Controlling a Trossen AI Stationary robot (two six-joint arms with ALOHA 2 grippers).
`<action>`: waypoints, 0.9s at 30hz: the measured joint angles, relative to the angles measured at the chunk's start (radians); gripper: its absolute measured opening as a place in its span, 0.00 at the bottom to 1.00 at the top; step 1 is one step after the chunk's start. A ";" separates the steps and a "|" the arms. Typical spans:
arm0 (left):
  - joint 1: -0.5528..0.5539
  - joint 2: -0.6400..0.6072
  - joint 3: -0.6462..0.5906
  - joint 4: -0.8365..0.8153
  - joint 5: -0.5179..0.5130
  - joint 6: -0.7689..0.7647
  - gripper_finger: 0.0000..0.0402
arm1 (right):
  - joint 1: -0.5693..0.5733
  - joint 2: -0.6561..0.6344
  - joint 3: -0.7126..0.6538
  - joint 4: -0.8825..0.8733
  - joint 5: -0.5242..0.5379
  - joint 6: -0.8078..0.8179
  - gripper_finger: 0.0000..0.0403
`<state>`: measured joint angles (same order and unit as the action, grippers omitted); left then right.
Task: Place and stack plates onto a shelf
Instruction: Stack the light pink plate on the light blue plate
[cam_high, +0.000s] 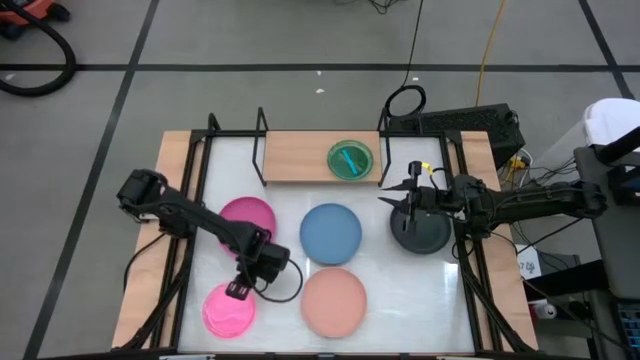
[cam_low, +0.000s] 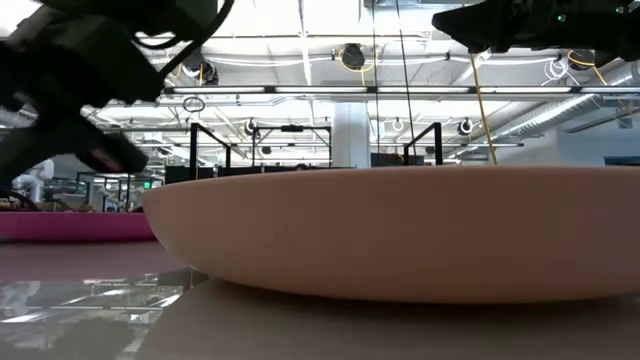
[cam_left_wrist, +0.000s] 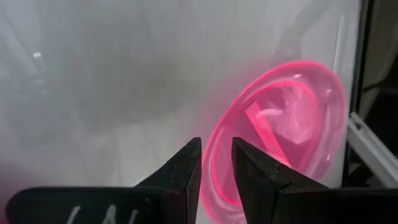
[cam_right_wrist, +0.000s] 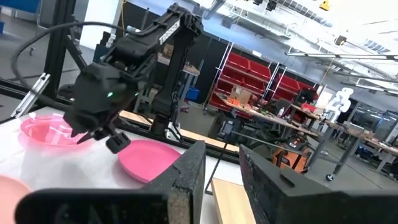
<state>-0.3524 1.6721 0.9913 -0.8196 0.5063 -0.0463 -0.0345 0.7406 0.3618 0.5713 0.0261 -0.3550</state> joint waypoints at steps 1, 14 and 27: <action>-0.007 0.012 0.000 0.001 -0.001 0.001 0.24 | 0.000 0.000 0.000 0.000 0.000 0.000 0.20; -0.049 0.138 0.003 0.007 0.018 0.131 0.22 | 0.000 0.000 0.000 -0.008 0.000 0.002 0.20; 0.032 0.127 0.010 -0.023 0.044 0.111 0.02 | 0.000 0.000 0.001 -0.008 0.000 0.003 0.20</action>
<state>-0.3202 1.7987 1.0011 -0.8428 0.5502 0.0648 -0.0345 0.7406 0.3626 0.5629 0.0259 -0.3523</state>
